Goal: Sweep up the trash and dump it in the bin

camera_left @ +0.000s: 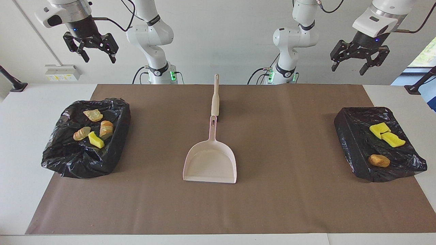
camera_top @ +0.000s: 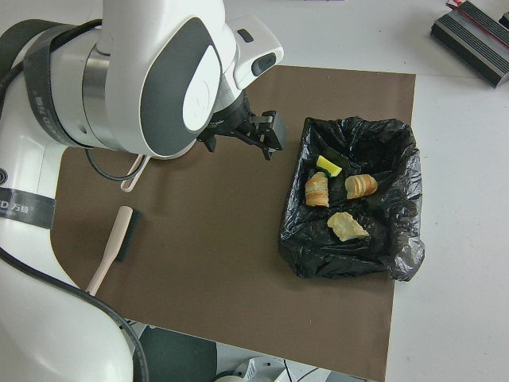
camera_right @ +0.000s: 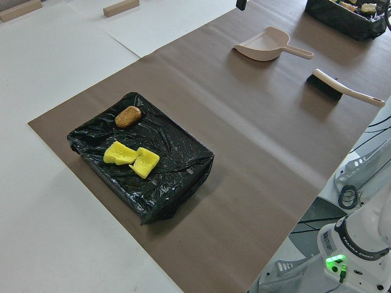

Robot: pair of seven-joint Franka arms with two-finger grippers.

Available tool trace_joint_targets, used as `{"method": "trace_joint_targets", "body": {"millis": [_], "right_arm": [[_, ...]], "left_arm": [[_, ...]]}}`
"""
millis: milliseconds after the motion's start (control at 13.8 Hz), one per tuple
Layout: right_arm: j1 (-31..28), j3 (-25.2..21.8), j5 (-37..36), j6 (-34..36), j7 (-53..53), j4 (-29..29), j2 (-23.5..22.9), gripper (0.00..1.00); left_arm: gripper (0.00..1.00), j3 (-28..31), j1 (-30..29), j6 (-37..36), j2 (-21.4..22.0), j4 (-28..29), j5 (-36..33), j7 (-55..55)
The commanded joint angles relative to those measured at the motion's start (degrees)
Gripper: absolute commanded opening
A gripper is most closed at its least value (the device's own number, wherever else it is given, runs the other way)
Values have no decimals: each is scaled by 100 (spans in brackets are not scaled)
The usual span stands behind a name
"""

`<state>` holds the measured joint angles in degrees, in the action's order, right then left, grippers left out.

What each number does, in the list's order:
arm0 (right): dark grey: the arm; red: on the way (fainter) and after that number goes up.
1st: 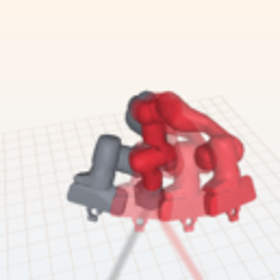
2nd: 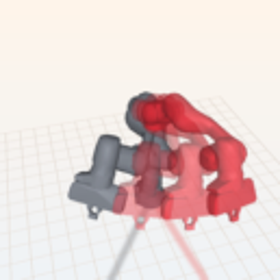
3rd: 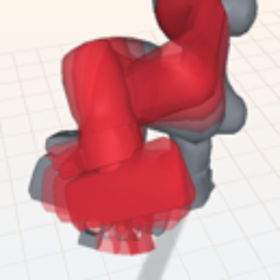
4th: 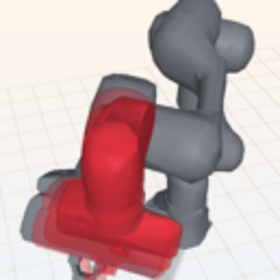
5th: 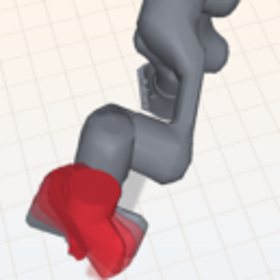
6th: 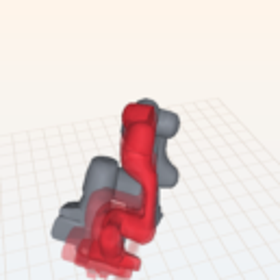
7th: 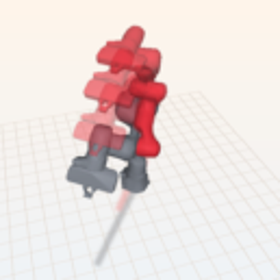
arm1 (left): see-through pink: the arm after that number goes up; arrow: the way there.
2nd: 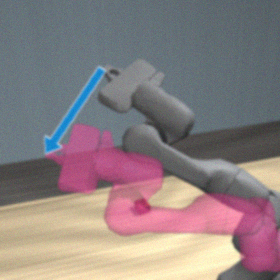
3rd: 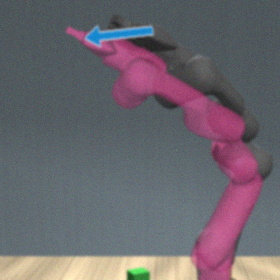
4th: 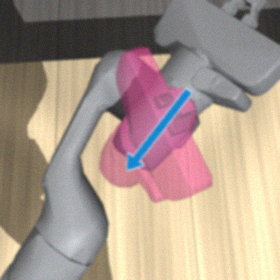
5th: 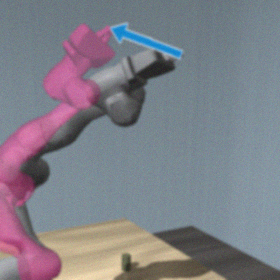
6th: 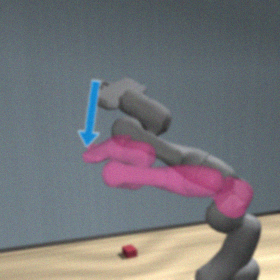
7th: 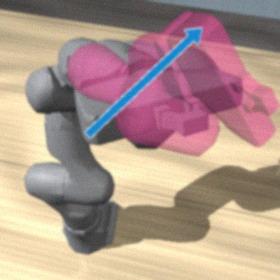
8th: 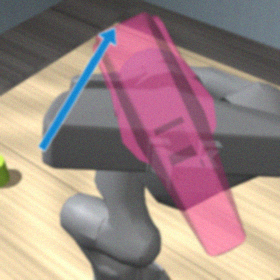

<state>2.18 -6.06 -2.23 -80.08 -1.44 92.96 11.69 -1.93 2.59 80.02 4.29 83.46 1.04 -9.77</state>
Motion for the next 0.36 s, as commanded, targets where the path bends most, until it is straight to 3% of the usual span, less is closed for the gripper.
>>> {"method": "trace_joint_targets", "body": {"millis": [0,291], "right_arm": [[-7,8,-31,2,-76,73,88,100],[-7,8,-31,2,-76,73,88,100]], "left_arm": [[100,-26,-75,-66,116,101,54,54],[100,-35,-75,-66,142,118,54,46]]}}
